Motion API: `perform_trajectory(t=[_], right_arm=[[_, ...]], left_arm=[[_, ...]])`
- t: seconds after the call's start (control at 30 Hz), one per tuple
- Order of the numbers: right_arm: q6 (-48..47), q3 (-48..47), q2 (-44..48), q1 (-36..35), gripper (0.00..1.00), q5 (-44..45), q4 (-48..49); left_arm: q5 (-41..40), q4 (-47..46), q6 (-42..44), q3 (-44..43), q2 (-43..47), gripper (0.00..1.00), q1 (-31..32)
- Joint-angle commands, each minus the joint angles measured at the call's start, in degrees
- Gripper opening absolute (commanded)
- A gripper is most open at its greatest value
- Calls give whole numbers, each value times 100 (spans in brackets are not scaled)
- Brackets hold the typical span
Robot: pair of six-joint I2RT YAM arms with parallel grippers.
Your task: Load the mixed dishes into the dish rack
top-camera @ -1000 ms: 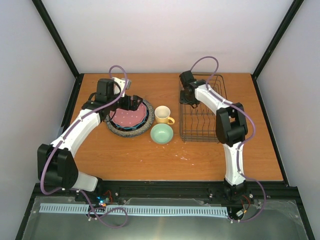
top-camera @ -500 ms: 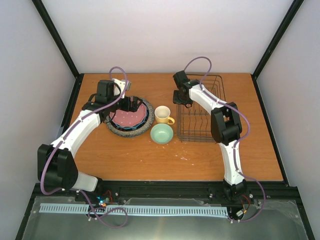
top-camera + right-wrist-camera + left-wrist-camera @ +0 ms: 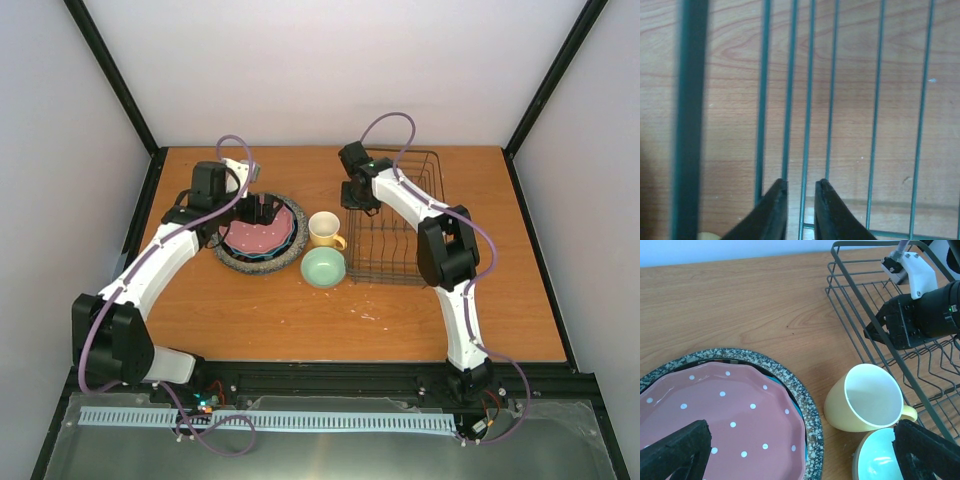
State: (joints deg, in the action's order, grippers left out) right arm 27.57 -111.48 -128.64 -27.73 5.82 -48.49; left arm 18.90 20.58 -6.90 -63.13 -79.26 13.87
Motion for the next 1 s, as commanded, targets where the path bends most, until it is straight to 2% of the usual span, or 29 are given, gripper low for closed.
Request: perform_trajectory(t=[0.0,0.13,0.3,0.37,0.47,0.53,0.7,0.97], right_arm=[[-26,90,322,-75,23,456,-235],[-84,581,846,-54,30,1057,-281],[-47,1256,1659,68,34,1532,-221],[-19,1498,2014,156,45,1569,-175],[-72,1884,2551,288,51,1451,83],[-102,2065,2821,406,51,1250,186],[-214,2157,3117,583,29,1027,146],[-274,2308,3240,593,26,859,147]], left_arm=[[-168,-24,83,25,97,100,-61],[-33,273,167,-183,-271,95,-56],[502,542,314,-451,-605,78,-37],[722,567,387,-507,-636,76,15],[731,772,518,-688,-793,72,172],[593,1003,622,-910,-982,69,340],[283,1389,730,-1382,-1420,66,774],[-484,2037,887,-1915,-2035,64,1059]])
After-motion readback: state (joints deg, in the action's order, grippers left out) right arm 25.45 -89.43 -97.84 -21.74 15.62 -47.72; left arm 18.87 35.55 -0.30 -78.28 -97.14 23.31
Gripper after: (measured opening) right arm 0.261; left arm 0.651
